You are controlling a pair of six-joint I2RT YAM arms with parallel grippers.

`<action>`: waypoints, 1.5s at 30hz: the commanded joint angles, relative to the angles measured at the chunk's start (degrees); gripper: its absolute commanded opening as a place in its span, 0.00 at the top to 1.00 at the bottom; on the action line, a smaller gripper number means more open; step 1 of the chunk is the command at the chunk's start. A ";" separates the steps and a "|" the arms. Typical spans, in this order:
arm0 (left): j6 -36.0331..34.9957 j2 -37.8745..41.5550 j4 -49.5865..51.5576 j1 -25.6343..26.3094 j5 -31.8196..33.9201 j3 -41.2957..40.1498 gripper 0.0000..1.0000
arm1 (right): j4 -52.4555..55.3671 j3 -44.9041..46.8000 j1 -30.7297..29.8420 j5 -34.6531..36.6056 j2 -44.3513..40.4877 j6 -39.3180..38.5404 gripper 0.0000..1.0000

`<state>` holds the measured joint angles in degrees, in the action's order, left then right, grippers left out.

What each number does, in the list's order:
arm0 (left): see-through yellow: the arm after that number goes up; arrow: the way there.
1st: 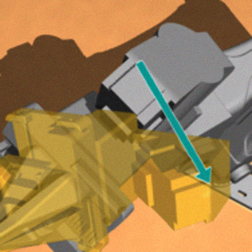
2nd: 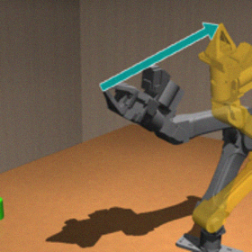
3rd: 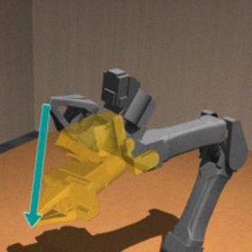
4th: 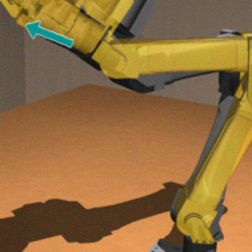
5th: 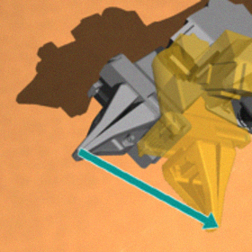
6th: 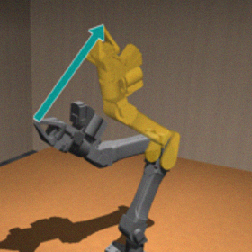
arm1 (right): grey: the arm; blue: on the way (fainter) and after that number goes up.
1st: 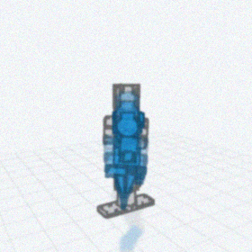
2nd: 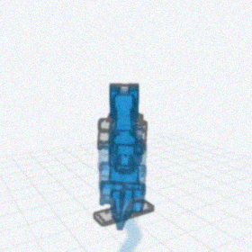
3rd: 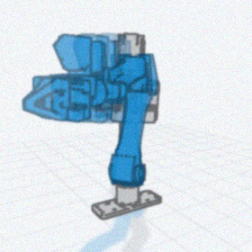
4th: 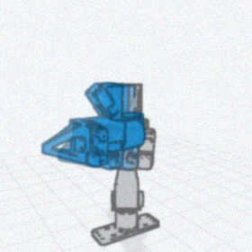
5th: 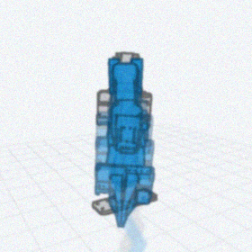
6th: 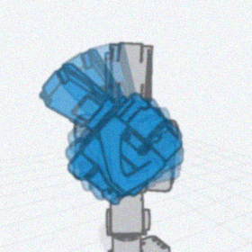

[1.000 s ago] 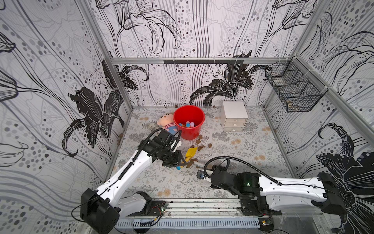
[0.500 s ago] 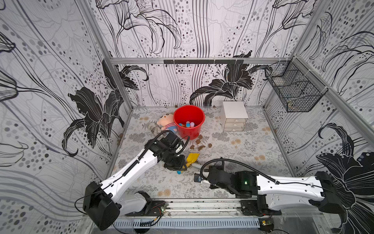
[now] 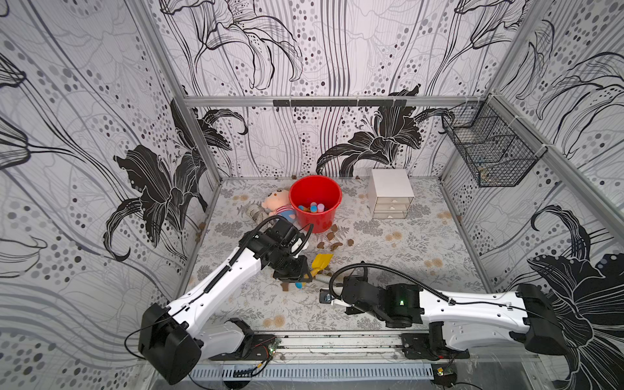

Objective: Brush the soil off the hand trowel and place it into the bucket
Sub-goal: Brush off the soil from the hand trowel.

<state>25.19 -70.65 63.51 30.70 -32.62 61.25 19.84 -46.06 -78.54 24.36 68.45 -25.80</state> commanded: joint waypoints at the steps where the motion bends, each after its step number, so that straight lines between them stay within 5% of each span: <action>1: 0.50 0.97 -3.80 -0.47 -7.18 0.03 1.00 | -5.04 1.23 0.11 -4.45 -0.79 -0.46 1.00; 6: -0.51 0.92 -1.76 -0.25 -7.21 -0.35 1.00 | -7.88 -2.07 1.52 -0.72 3.95 -1.73 1.00; 15: -1.48 1.58 0.49 -0.37 -3.91 0.06 1.00 | -4.47 1.22 8.56 1.37 -0.34 4.30 1.00; 25: -1.12 0.77 0.39 -0.24 -4.76 0.21 1.00 | -9.09 3.44 3.23 -1.66 -1.88 -1.44 1.00; 40: -1.46 1.33 4.29 0.59 -4.09 2.00 1.00 | -10.81 5.31 9.29 7.77 -0.75 1.89 1.00; 45: -1.33 0.97 4.99 0.52 -3.80 3.61 1.00 | -11.02 7.69 5.81 2.95 -2.79 -2.00 1.00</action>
<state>24.64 -70.06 67.31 30.87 -36.05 62.78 10.41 -40.07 -70.28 28.42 67.37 -26.13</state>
